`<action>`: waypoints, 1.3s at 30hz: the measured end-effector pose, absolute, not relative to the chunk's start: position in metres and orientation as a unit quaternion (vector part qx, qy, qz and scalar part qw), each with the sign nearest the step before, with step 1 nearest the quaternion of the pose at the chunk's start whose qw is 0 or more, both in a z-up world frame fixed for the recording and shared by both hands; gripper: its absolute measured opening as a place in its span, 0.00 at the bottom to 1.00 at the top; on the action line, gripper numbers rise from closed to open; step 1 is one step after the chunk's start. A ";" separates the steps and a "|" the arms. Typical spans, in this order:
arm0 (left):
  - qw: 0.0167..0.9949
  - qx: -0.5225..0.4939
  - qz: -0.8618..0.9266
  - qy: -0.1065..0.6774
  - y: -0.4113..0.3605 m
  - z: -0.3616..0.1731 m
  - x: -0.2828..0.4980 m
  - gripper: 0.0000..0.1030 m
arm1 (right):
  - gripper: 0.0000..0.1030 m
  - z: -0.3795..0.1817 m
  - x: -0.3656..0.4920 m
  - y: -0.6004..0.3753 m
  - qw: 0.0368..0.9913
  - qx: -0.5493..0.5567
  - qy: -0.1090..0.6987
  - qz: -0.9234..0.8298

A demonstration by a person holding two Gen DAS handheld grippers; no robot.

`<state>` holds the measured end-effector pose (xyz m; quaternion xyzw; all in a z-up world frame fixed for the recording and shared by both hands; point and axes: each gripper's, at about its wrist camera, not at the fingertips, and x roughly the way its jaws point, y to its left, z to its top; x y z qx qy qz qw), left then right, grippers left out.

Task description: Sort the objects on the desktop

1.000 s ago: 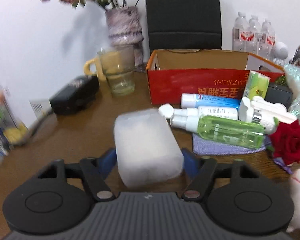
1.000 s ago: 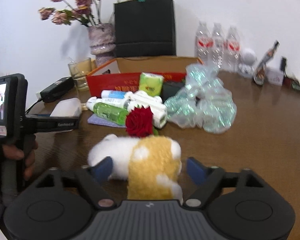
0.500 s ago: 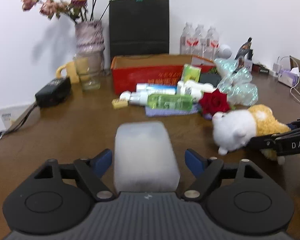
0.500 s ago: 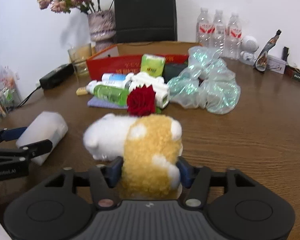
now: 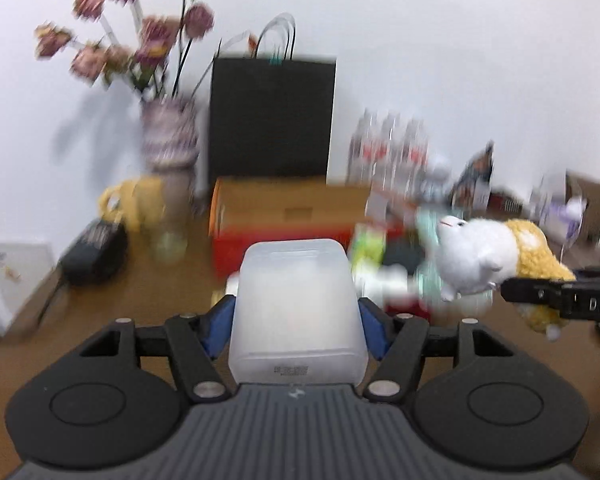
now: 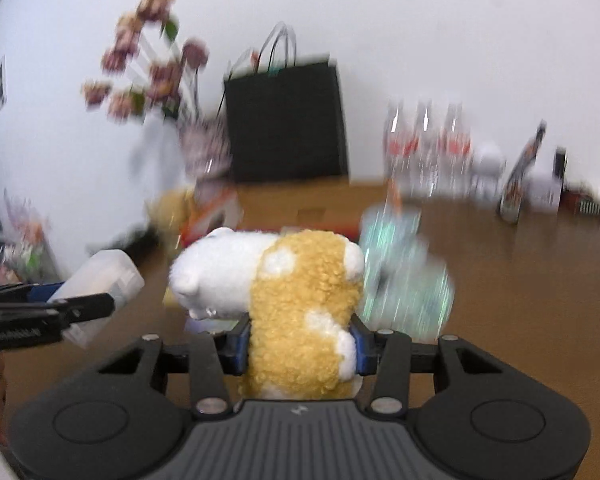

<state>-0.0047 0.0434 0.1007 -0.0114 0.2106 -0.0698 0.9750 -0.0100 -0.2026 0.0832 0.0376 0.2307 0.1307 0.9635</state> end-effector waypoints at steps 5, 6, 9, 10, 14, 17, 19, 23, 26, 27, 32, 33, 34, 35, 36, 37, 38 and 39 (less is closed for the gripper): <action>0.975 0.006 -0.042 0.217 0.034 0.136 0.138 0.64 | 0.44 0.128 0.122 -0.208 0.962 0.024 0.240 0.128; 0.972 0.010 -0.032 0.233 0.030 0.134 0.172 0.64 | 0.44 0.131 0.155 -0.206 0.958 0.021 0.257 0.128; 0.952 0.016 -0.014 0.306 0.028 0.107 0.259 0.64 | 0.44 0.125 0.253 -0.193 0.937 0.009 0.324 0.132; 0.942 0.014 -0.007 0.334 0.029 0.095 0.285 0.64 | 0.44 0.117 0.281 -0.188 0.929 0.005 0.347 0.129; 0.921 0.047 0.024 0.387 0.027 0.067 0.347 0.64 | 0.44 0.078 0.360 -0.167 0.898 -0.028 0.428 0.098; 0.906 0.058 0.033 0.418 0.027 0.053 0.371 0.64 | 0.44 0.071 0.371 -0.165 0.894 -0.042 0.437 0.089; 0.899 0.072 0.037 0.430 0.027 0.043 0.378 0.65 | 0.46 0.068 0.374 -0.163 0.893 -0.050 0.440 0.084; 0.892 0.097 0.027 0.441 0.025 0.030 0.378 0.66 | 0.53 0.063 0.382 -0.161 0.889 -0.068 0.446 0.074; 0.893 0.093 0.022 0.441 0.026 0.032 0.374 0.67 | 0.62 0.059 0.388 -0.160 0.887 -0.081 0.450 0.066; 0.894 0.091 0.023 0.437 0.027 0.034 0.371 0.67 | 0.65 0.057 0.390 -0.159 0.886 -0.085 0.451 0.064; 0.916 0.057 -0.008 0.398 0.033 0.067 0.350 0.66 | 0.38 0.064 0.391 -0.164 0.874 -0.054 0.473 0.100; 0.919 0.035 -0.022 0.392 0.036 0.077 0.346 0.60 | 0.12 0.067 0.389 -0.166 0.869 -0.039 0.479 0.115; 0.915 0.014 -0.042 0.400 0.037 0.081 0.345 0.42 | 0.04 0.071 0.387 -0.169 0.864 -0.024 0.485 0.131; 0.904 0.002 -0.066 0.423 0.034 0.079 0.349 0.35 | 0.03 0.068 0.386 -0.167 0.854 -0.017 0.496 0.154; 0.893 0.006 -0.081 0.442 0.028 0.073 0.353 0.32 | 0.03 0.062 0.387 -0.162 0.845 -0.018 0.510 0.164; 0.882 0.013 -0.096 0.461 0.022 0.066 0.357 0.29 | 0.03 0.055 0.388 -0.157 0.836 -0.021 0.522 0.167; 0.879 0.028 -0.087 0.468 0.017 0.057 0.360 0.29 | 0.03 0.047 0.391 -0.153 0.833 -0.027 0.528 0.162; 0.877 0.045 -0.075 0.473 0.012 0.049 0.363 0.28 | 0.03 0.040 0.394 -0.149 0.833 -0.035 0.531 0.152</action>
